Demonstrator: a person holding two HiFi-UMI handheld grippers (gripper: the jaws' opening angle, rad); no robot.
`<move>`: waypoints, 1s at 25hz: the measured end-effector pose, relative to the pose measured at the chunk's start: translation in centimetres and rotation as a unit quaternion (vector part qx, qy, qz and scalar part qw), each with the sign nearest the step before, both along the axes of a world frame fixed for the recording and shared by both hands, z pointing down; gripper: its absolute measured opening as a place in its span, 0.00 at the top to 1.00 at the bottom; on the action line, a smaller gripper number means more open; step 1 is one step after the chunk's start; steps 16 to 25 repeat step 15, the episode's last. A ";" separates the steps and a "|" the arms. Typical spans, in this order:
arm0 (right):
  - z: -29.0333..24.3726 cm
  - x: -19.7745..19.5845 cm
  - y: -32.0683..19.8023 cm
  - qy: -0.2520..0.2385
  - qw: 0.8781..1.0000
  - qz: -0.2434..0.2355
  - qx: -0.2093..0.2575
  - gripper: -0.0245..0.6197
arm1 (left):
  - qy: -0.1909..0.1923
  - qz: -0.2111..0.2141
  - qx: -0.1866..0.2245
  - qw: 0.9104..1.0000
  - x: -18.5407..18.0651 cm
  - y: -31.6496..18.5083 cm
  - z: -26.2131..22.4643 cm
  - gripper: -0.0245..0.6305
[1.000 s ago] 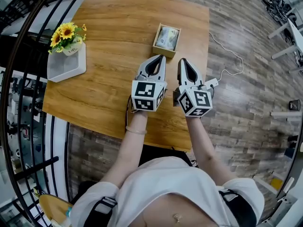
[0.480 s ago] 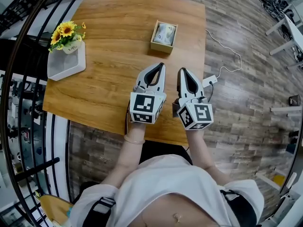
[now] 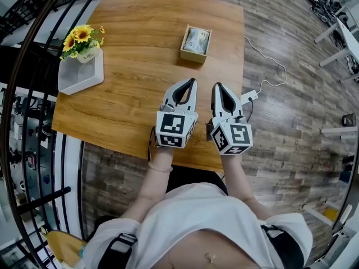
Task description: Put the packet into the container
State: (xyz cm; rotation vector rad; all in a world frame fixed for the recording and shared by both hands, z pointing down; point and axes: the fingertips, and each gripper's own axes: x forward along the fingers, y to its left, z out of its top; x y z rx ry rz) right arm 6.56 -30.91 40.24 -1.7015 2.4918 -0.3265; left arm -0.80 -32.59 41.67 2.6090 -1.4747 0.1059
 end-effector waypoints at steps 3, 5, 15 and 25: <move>0.1 -0.2 0.1 0.000 1.000 0.002 -0.005 0.95 | 0.003 0.000 -0.002 1.000 -0.2 -0.1 0.0 0.95; 0.0 -0.2 0.1 0.002 1.000 0.003 -0.008 0.95 | 0.002 0.001 -0.002 1.000 -0.2 -0.1 0.0 0.95; -0.6 -1.0 0.9 0.005 1.000 -0.003 -0.011 0.95 | -0.004 0.024 0.001 1.000 0.4 1.0 -0.5 0.95; -0.6 -1.0 0.9 0.005 1.000 -0.003 -0.011 0.95 | -0.004 0.024 0.001 1.000 0.4 1.0 -0.5 0.95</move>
